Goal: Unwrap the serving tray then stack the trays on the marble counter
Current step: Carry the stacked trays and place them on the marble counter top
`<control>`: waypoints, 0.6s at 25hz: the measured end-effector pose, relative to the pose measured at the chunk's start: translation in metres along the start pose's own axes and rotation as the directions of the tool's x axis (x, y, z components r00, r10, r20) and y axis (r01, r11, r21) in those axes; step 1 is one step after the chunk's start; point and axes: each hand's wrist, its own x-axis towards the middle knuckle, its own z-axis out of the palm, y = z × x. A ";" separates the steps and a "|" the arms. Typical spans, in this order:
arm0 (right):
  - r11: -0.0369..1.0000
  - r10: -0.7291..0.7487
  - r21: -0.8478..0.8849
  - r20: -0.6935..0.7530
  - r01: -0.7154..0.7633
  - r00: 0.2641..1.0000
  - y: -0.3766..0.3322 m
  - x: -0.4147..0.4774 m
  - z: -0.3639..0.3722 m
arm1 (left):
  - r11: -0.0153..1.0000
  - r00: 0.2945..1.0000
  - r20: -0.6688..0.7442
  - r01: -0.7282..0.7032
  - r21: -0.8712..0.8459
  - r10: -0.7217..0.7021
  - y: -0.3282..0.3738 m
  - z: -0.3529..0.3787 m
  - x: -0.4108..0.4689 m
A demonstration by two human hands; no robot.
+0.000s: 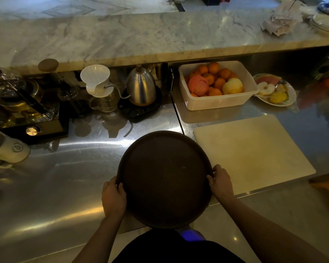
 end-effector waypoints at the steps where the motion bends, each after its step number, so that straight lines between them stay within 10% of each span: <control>1: 1.000 0.006 -0.005 0.034 -0.006 0.999 0.000 0.002 -0.001 | 1.000 1.000 -0.006 0.008 -0.011 -0.009 0.001 0.000 0.000; 15: 0.980 0.124 -0.183 0.244 -0.080 0.962 -0.013 0.021 -0.016 | 0.996 0.994 0.096 0.059 -0.072 -0.052 0.013 -0.001 0.000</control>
